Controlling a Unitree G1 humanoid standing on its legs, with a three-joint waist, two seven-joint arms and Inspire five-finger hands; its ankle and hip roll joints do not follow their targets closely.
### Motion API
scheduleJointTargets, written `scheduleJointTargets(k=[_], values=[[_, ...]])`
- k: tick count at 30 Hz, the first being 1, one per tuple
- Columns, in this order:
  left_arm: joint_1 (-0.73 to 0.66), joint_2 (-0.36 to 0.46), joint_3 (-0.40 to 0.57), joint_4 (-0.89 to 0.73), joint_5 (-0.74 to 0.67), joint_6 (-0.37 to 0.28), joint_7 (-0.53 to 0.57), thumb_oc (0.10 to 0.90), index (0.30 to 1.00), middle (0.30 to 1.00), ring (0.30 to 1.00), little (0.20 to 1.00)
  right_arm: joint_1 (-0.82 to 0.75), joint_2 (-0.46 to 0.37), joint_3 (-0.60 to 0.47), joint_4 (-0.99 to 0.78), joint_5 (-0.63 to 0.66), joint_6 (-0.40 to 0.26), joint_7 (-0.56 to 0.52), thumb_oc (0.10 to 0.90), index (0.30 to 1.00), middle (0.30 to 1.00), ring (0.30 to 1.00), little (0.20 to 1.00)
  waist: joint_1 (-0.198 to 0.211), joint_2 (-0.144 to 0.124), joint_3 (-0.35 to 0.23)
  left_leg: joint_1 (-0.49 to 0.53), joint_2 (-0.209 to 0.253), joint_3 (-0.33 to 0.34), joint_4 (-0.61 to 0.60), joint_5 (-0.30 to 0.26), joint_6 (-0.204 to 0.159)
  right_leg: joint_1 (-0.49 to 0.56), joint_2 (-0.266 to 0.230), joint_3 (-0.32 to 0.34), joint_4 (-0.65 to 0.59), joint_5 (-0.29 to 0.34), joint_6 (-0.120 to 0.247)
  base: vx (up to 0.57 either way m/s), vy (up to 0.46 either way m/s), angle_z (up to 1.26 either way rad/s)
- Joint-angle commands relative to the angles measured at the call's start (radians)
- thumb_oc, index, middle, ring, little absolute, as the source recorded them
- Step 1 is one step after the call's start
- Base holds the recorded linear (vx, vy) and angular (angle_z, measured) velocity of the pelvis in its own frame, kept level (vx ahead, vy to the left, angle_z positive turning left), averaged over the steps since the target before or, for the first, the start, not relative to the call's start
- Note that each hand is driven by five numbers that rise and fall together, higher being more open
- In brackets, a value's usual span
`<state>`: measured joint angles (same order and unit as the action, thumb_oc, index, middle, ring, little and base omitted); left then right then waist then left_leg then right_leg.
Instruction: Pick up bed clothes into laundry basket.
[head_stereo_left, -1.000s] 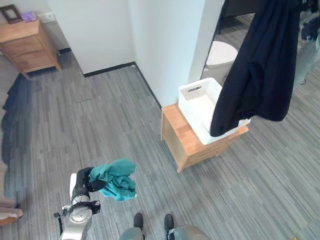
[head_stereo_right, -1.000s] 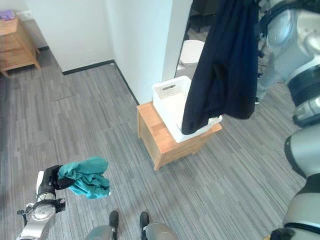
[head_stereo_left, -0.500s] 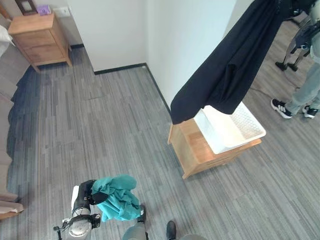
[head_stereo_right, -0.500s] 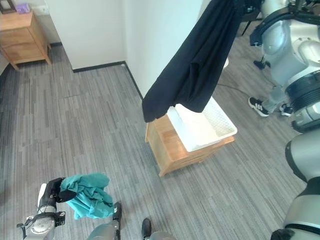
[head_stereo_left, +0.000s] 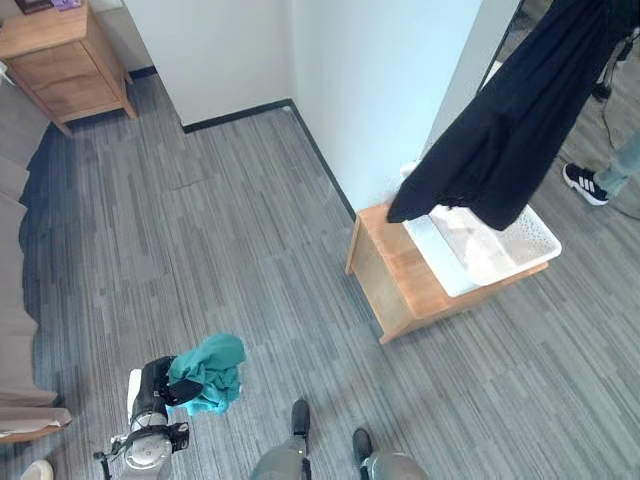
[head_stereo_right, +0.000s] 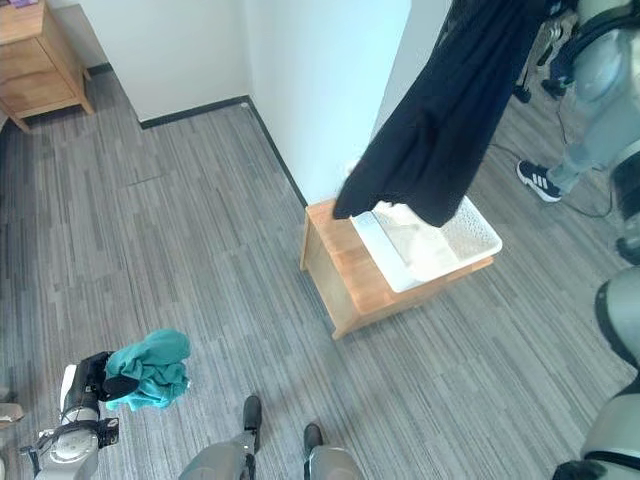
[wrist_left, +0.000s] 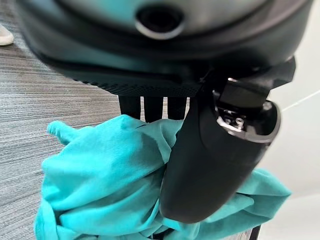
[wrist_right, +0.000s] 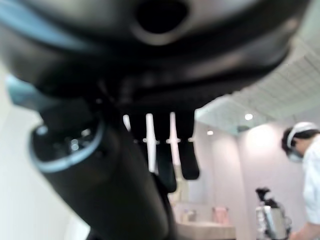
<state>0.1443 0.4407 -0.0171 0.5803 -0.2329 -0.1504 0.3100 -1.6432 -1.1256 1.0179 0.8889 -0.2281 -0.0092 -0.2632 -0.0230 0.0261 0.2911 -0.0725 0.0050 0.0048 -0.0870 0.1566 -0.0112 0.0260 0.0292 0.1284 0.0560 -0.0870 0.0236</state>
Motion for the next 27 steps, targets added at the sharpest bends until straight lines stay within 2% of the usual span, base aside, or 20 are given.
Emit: scheduleJointTargets(k=[1, 4, 8, 11, 13, 14, 15, 16, 18, 20, 21, 22, 24, 26, 27], values=[[0.017, 0.120, 0.064, -0.079, -0.017, -0.109, 0.007, 0.400, 0.300, 0.300, 0.300, 0.300, -0.228, -0.056, 0.068, 0.003, 0.027, 0.017, -0.074, 0.400, 0.300, 0.300, 0.300, 0.300, -0.009, -0.099, -0.079, 0.095, 0.067, 0.066, 0.000, -0.141, -0.106, -0.138, -0.103, 0.022, -0.091, 0.124, 0.122, 0.07, -0.107, 0.19], [0.032, 0.107, 0.073, -0.079, -0.017, -0.110, -0.002, 0.400, 0.300, 0.300, 0.300, 0.300, -0.240, -0.051, 0.083, -0.014, 0.020, 0.014, -0.063, 0.400, 0.300, 0.300, 0.300, 0.300, -0.009, -0.111, -0.100, 0.107, 0.079, 0.072, 0.000, -0.140, -0.113, -0.100, -0.110, 0.010, -0.126, 0.131, 0.117, 0.12, -0.138, 0.17], [0.046, 0.097, 0.065, -0.071, -0.012, -0.106, -0.019, 0.400, 0.300, 0.300, 0.300, 0.300, -0.240, -0.037, 0.082, -0.022, 0.007, 0.014, -0.058, 0.400, 0.300, 0.300, 0.300, 0.300, -0.002, -0.107, -0.112, 0.105, 0.084, 0.068, 0.000, -0.133, -0.116, -0.075, -0.110, 0.004, -0.143, 0.127, 0.113, 0.07, -0.103, 0.07], [0.052, 0.086, 0.053, -0.062, -0.016, -0.109, -0.030, 0.400, 0.300, 0.300, 0.300, 0.300, -0.229, -0.036, 0.075, -0.012, 0.001, 0.012, -0.058, 0.400, 0.300, 0.300, 0.300, 0.300, 0.004, -0.094, -0.110, 0.086, 0.087, 0.062, 0.000, -0.114, -0.123, -0.068, -0.108, -0.002, -0.143, 0.116, 0.109, 0.02, -0.102, 0.03], [0.045, 0.084, 0.039, -0.056, -0.012, -0.107, -0.033, 0.400, 0.300, 0.300, 0.300, 0.300, -0.205, -0.037, 0.060, -0.032, -0.011, 0.015, -0.053, 0.400, 0.300, 0.300, 0.300, 0.300, 0.003, -0.078, -0.103, 0.066, 0.087, 0.058, 0.000, -0.102, -0.126, -0.074, -0.104, -0.005, -0.143, 0.109, 0.106, 0.02, -0.084, 0.03], [-0.085, 0.188, 0.041, 0.010, 0.017, -0.061, -0.026, 0.400, 0.300, 0.300, 0.300, 0.300, -0.206, -0.004, 0.077, -0.119, -0.020, 0.009, -0.050, 0.400, 0.300, 0.300, 0.300, 0.300, -0.030, -0.069, -0.106, 0.067, 0.092, 0.072, 0.000, -0.106, -0.132, -0.073, -0.103, -0.001, -0.143, 0.102, 0.109, 0.05, -0.013, 0.03], [-0.124, 0.206, 0.015, 0.026, 0.044, -0.058, -0.027, 0.400, 0.300, 0.300, 0.300, 0.300, -0.200, 0.015, 0.073, -0.115, -0.008, 0.019, -0.039, 0.400, 0.300, 0.300, 0.300, 0.300, -0.044, -0.060, -0.110, 0.061, 0.093, 0.076, 0.000, -0.101, -0.133, -0.082, -0.104, 0.003, -0.143, 0.109, 0.110, 0.08, -0.005, 0.06], [-0.124, 0.197, 0.004, 0.003, 0.040, -0.070, -0.030, 0.400, 0.300, 0.300, 0.300, 0.300, -0.172, 0.020, 0.044, -0.101, 0.011, 0.018, -0.058, 0.400, 0.300, 0.300, 0.300, 0.300, -0.048, -0.046, -0.108, 0.054, 0.093, 0.078, 0.000, -0.099, -0.133, -0.088, -0.104, 0.008, -0.143, 0.112, 0.109, 0.05, -0.004, -0.03], [-0.119, 0.190, -0.003, -0.020, 0.030, -0.071, -0.028, 0.400, 0.300, 0.300, 0.300, 0.300, -0.155, 0.038, 0.014, -0.083, 0.019, 0.021, -0.066, 0.400, 0.300, 0.300, 0.300, 0.300, -0.048, -0.044, -0.112, 0.047, 0.093, 0.079, 0.000, -0.097, -0.133, -0.094, -0.102, 0.010, -0.143, 0.112, 0.107, 0.02, -0.018, -0.14], [-0.137, 0.181, -0.021, -0.039, 0.025, -0.076, -0.021, 0.400, 0.300, 0.300, 0.300, 0.300, -0.140, 0.067, -0.001, 0.016, 0.031, 0.023, -0.076, 0.400, 0.300, 0.300, 0.300, 0.300, -0.048, -0.033, -0.106, 0.030, 0.092, 0.077, 0.000, -0.090, -0.135, -0.106, -0.100, 0.012, -0.143, 0.114, 0.105, -0.01, -0.063, -0.05], [-0.169, 0.179, -0.036, -0.043, 0.024, -0.077, -0.019, 0.400, 0.300, 0.300, 0.300, 0.300, -0.109, 0.095, -0.017, 0.088, 0.034, 0.024, -0.082, 0.400, 0.300, 0.300, 0.300, 0.300, -0.052, -0.019, -0.095, 0.011, 0.090, 0.077, 0.000, -0.080, -0.139, -0.119, -0.099, 0.014, -0.143, 0.116, 0.103, -0.02, -0.060, 0.01], [-0.170, 0.180, -0.037, -0.041, 0.024, -0.078, -0.018, 0.400, 0.300, 0.300, 0.300, 0.300, -0.109, 0.095, -0.018, 0.090, 0.034, 0.022, -0.083, 0.400, 0.300, 0.300, 0.300, 0.300, -0.052, -0.019, -0.097, 0.009, 0.090, 0.077, 0.000, -0.079, -0.139, -0.121, -0.099, 0.013, -0.143, 0.116, 0.103, -0.02, -0.064, 0.07], [-0.211, 0.172, -0.071, -0.021, 0.028, -0.079, -0.014, 0.400, 0.300, 0.300, 0.300, 0.300, -0.063, 0.126, -0.040, 0.168, 0.033, 0.025, -0.084, 0.400, 0.300, 0.300, 0.300, 0.300, -0.059, 0.005, -0.083, -0.015, 0.086, 0.079, 0.000, -0.064, -0.146, -0.136, -0.098, 0.011, -0.143, 0.117, 0.102, -0.01, -0.064, 0.09], [-0.225, 0.169, -0.085, -0.008, 0.031, -0.079, -0.014, 0.400, 0.300, 0.300, 0.300, 0.300, -0.051, 0.132, -0.046, 0.192, 0.032, 0.024, -0.084, 0.400, 0.300, 0.300, 0.300, 0.300, -0.062, 0.015, -0.081, -0.024, 0.085, 0.080, 0.000, -0.059, -0.149, -0.142, -0.098, 0.009, -0.143, 0.117, 0.102, -0.01, -0.043, 0.07], [-0.240, 0.165, -0.101, 0.008, 0.032, -0.079, -0.014, 0.400, 0.300, 0.300, 0.300, 0.300, -0.033, 0.139, -0.057, 0.222, 0.035, 0.025, -0.082, 0.400, 0.300, 0.300, 0.300, 0.300, -0.069, 0.031, -0.071, -0.034, 0.085, 0.085, 0.000, -0.051, -0.153, -0.151, -0.098, 0.010, -0.143, 0.117, 0.101, -0.01, -0.038, 0.03]])
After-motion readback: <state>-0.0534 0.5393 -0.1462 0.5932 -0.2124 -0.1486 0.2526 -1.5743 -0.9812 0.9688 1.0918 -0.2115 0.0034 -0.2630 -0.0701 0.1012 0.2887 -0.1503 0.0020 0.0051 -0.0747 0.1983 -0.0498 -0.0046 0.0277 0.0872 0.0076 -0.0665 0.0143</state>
